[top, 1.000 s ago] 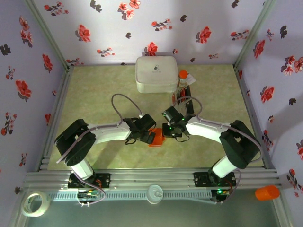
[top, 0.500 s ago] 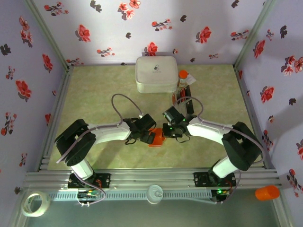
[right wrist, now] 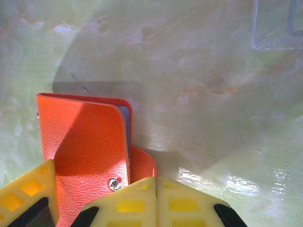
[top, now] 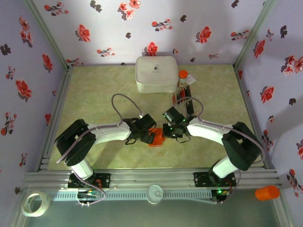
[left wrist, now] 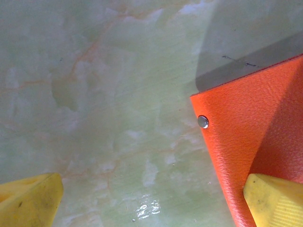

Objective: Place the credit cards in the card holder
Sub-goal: Close the button on the card holder.

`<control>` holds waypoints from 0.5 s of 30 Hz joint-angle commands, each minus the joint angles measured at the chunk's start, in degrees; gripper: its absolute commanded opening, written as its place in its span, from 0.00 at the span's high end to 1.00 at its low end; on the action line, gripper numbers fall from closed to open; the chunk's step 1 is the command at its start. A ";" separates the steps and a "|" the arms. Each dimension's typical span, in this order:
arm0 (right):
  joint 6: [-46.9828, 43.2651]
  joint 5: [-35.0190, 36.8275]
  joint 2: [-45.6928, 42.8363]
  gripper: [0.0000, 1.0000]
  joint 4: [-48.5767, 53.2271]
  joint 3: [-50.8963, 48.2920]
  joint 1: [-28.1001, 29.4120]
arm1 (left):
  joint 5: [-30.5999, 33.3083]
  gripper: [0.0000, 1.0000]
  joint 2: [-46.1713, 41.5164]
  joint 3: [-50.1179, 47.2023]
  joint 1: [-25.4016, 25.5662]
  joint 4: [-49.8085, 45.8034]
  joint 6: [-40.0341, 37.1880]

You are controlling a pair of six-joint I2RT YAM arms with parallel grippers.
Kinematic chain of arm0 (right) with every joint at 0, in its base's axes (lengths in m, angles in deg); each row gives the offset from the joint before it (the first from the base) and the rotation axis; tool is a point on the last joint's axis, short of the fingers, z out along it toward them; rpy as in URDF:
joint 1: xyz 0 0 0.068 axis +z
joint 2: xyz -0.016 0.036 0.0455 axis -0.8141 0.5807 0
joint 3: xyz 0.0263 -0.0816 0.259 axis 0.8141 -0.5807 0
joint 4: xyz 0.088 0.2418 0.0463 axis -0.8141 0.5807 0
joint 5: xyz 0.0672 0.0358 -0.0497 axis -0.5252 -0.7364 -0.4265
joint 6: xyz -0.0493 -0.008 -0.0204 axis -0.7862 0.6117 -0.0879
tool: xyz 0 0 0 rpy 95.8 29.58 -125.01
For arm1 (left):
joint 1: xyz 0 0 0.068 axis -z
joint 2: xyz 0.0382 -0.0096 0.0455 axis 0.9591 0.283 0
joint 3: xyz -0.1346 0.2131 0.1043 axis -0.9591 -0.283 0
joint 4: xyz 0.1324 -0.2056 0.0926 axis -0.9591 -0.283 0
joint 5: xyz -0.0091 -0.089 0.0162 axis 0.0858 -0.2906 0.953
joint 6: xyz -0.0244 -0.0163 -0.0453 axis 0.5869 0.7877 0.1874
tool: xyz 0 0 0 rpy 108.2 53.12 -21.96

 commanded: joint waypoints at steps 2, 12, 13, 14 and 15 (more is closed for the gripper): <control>0.37 0.33 -0.96 0.83 -0.34 -1.19 0.35 | 0.04 0.00 1.49 -2.19 0.87 -4.88 -1.20; 0.69 0.07 -2.07 0.91 -0.46 -1.38 0.35 | 0.03 0.00 1.54 -2.30 1.03 -4.81 -1.25; 0.72 -0.02 -2.18 0.94 -0.51 -1.41 0.35 | 0.07 0.00 1.54 -2.29 1.01 -4.81 -1.25; 0.83 -0.15 -2.22 0.97 -0.63 -1.41 0.33 | 0.12 0.00 1.59 -2.23 1.03 -4.82 -1.19; 0.87 -0.32 -2.30 1.00 -0.76 -1.41 0.35 | 0.08 0.00 1.58 -2.27 1.01 -4.77 -1.17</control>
